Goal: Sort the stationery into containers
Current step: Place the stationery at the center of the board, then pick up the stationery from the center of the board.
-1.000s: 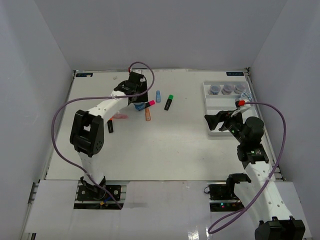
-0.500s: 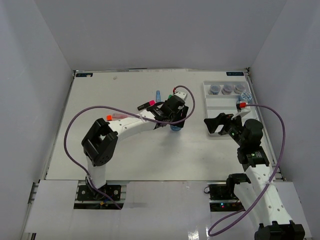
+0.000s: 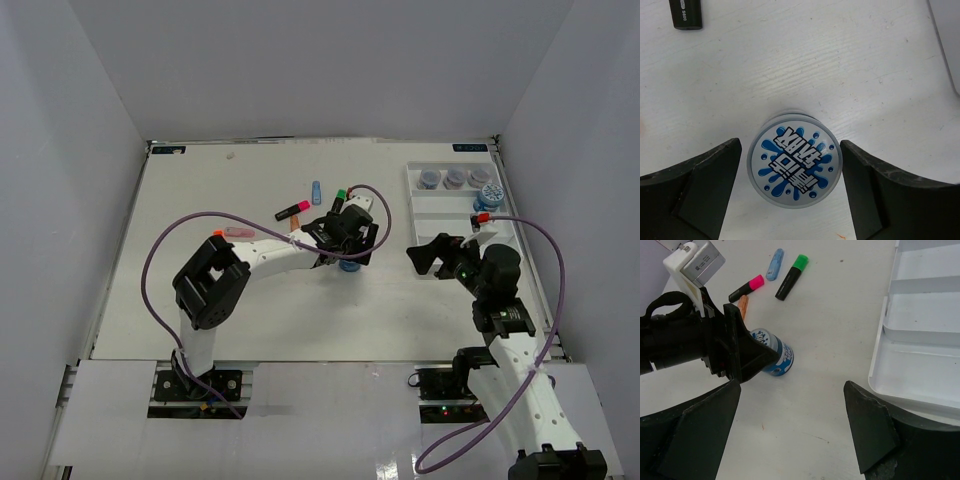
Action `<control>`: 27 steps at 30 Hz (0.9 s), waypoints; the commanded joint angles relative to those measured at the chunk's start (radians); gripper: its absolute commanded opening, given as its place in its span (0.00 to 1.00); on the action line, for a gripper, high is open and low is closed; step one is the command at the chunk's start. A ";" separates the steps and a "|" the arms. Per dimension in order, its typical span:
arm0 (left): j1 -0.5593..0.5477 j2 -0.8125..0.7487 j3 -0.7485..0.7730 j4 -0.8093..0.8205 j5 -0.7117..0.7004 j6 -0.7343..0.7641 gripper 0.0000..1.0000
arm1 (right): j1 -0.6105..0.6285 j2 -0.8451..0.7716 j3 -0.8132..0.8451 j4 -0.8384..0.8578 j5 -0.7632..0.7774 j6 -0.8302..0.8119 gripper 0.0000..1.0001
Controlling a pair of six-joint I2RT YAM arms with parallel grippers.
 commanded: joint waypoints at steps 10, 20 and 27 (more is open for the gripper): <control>-0.004 -0.188 -0.039 0.029 -0.074 -0.063 0.98 | 0.028 -0.130 -0.203 0.401 -0.193 0.146 0.90; 0.137 -0.592 -0.220 -0.038 -0.119 -0.053 0.98 | 0.109 0.041 -0.025 0.201 -0.175 -0.125 0.90; 0.324 -0.857 -0.423 -0.064 -0.101 -0.027 0.98 | 0.365 0.280 0.137 0.144 0.200 -0.260 0.90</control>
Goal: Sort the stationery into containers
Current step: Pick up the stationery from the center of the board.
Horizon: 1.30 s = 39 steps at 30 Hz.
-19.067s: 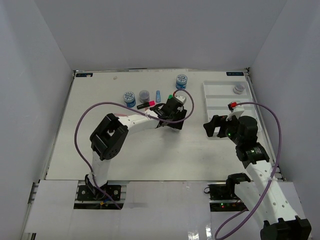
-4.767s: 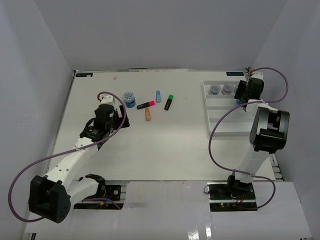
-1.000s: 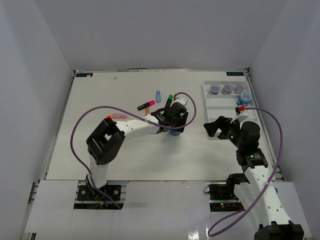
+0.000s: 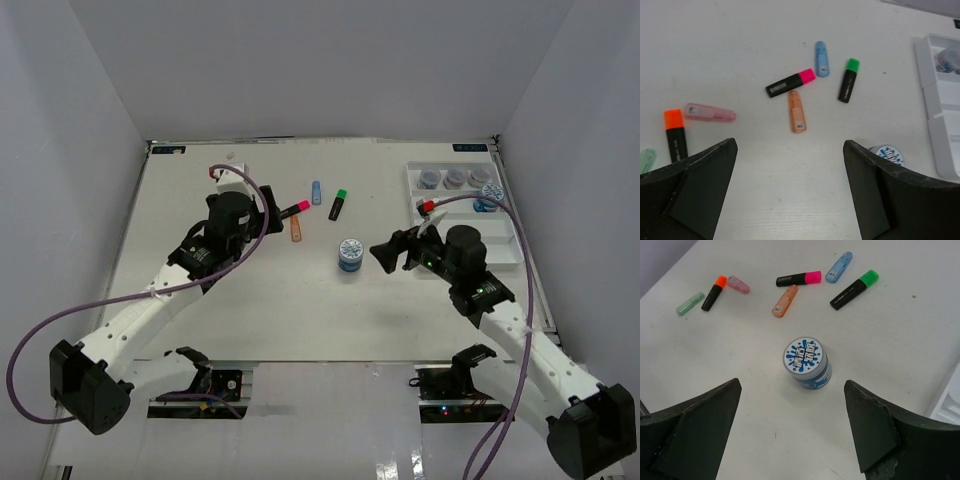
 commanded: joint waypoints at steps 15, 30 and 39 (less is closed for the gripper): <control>0.092 -0.288 -0.337 -0.018 -0.147 0.066 0.98 | 0.356 0.649 0.342 -0.045 0.545 -0.147 0.90; 0.092 -0.279 -0.331 -0.030 -0.138 0.061 0.98 | 0.394 0.807 0.402 -0.040 0.530 -0.128 0.91; 0.092 -0.276 -0.332 -0.036 -0.135 0.058 0.98 | 0.394 0.810 0.412 -0.051 0.612 -0.120 0.80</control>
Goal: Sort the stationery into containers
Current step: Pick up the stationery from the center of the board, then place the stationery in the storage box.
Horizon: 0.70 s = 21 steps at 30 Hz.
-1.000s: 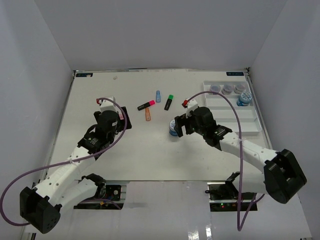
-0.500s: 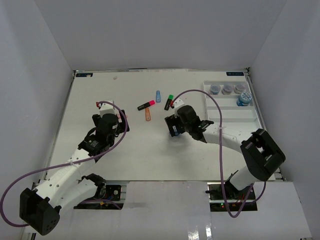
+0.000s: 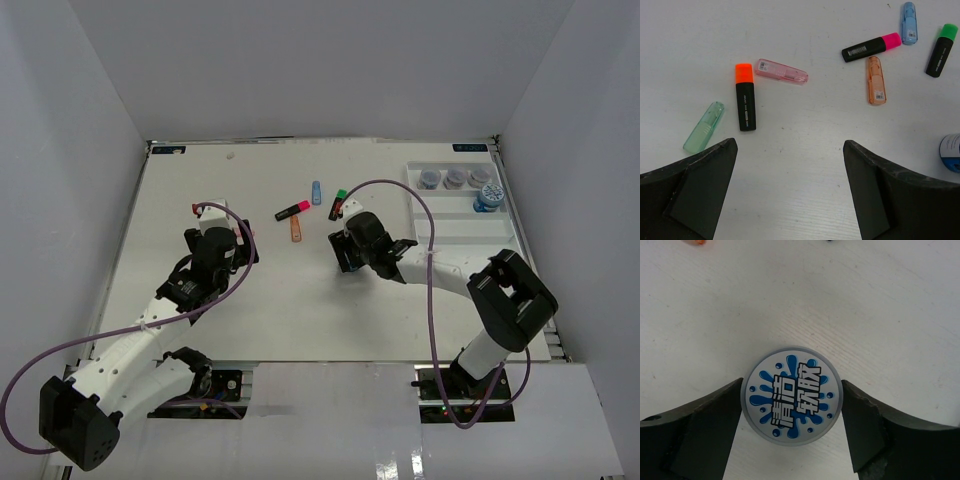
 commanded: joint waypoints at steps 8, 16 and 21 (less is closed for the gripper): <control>0.005 -0.010 0.013 -0.004 0.002 -0.003 0.98 | -0.038 -0.116 0.044 -0.007 0.141 -0.010 0.42; 0.005 0.011 0.019 -0.014 0.032 -0.004 0.98 | -0.349 -0.222 0.090 -0.045 0.043 -0.040 0.50; 0.005 0.008 0.018 -0.018 0.035 -0.012 0.98 | -0.536 -0.187 0.184 -0.047 0.010 -0.061 0.57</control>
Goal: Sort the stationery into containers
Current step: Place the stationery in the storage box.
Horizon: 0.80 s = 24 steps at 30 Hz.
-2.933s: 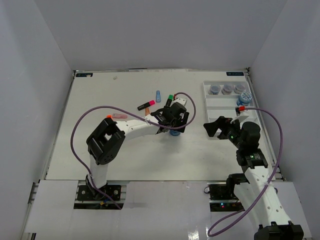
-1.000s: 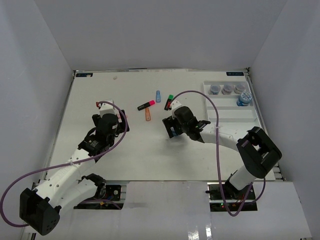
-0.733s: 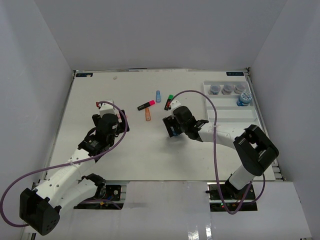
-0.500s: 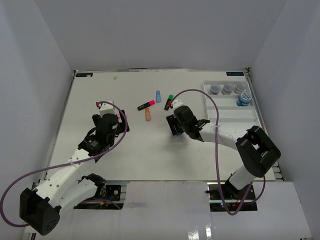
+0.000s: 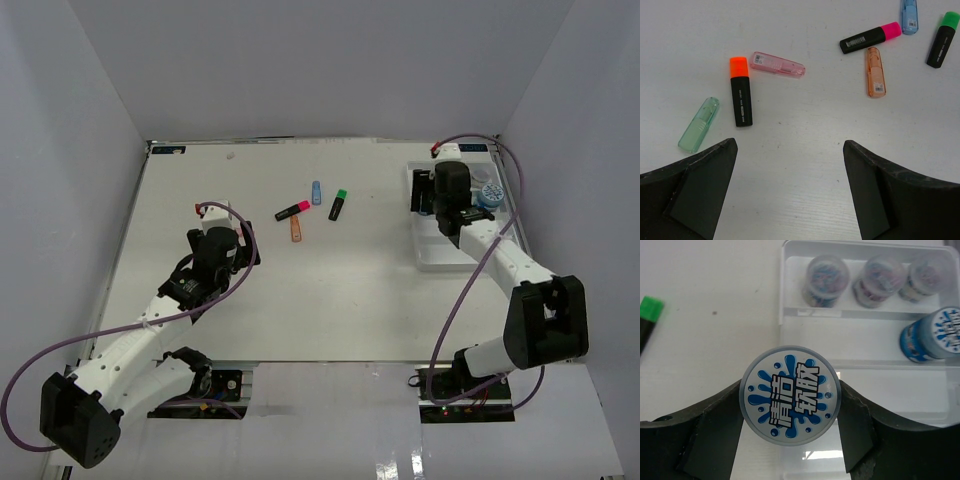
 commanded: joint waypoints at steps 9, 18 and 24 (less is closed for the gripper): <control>0.005 -0.008 0.019 -0.011 0.016 -0.008 0.98 | -0.287 0.156 0.222 0.039 -0.095 -0.001 0.57; 0.005 0.005 0.021 -0.012 0.031 -0.008 0.98 | -0.325 0.310 0.312 0.039 -0.106 0.006 0.61; 0.005 0.006 0.021 -0.012 0.034 -0.008 0.98 | -0.327 0.359 0.252 0.082 -0.117 0.012 0.63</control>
